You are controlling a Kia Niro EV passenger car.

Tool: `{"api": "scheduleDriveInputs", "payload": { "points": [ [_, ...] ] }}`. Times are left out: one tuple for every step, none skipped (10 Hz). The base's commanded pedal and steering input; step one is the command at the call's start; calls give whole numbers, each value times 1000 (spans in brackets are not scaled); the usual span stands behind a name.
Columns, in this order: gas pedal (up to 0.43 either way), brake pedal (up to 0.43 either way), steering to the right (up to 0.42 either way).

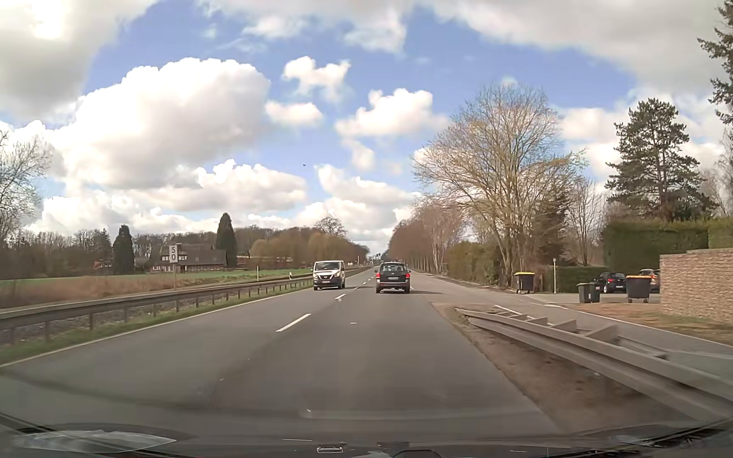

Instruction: Follow the waypoints while adhering to traffic rules and regulations

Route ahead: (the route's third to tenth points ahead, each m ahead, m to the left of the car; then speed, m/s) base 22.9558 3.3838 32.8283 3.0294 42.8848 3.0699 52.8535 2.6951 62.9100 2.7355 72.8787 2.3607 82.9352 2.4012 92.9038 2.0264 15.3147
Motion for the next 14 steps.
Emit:
{"api": "scheduleDriveInputs", "payload": {
  "points": [
    [177,0,5],
    [189,0,5],
    [189,0,4],
    [189,0,4],
    [189,0,4],
    [189,0,4],
    [189,0,4],
    [189,0,4],
    [189,0,3],
    [189,0,3],
    [189,0,3],
    [189,0,3],
    [197,0,3],
    [240,0,3]
  ]
}}
